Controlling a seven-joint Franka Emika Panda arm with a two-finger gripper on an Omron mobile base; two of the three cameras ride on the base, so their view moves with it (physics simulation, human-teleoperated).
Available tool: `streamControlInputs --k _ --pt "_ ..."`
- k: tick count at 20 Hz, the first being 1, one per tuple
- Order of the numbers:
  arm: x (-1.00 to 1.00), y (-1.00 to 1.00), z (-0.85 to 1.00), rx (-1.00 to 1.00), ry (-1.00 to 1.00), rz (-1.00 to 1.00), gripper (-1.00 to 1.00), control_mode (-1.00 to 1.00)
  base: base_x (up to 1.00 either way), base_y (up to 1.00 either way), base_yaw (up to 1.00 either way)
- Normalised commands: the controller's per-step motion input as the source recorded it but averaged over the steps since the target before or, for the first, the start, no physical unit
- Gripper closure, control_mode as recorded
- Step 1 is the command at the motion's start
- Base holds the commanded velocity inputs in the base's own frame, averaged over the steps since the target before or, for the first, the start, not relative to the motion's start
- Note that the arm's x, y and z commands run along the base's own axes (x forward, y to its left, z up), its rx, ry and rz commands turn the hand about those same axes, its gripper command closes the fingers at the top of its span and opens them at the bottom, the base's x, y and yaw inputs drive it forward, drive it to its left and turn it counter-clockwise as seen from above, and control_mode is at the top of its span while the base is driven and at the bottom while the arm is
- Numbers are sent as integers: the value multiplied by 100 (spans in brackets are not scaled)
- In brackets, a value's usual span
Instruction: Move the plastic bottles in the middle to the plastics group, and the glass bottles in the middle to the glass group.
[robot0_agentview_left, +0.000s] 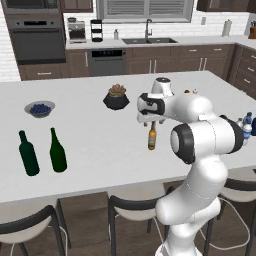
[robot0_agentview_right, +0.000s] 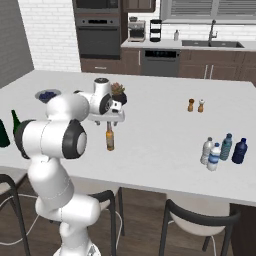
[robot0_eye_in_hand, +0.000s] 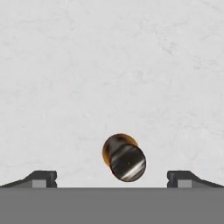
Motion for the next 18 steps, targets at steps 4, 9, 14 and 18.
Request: streamControlInputs --k 4,9,14,18 --pt "29 -1 -2 -2 0 0 -100 -100 0 0 0" --pt "18 0 -2 -1 0 0 -100 -100 0 0 0" --pt "2 0 -3 0 3 0 -100 -100 0 0 0" --pt "-16 0 -7 0 11 0 -100 -100 0 0 0"
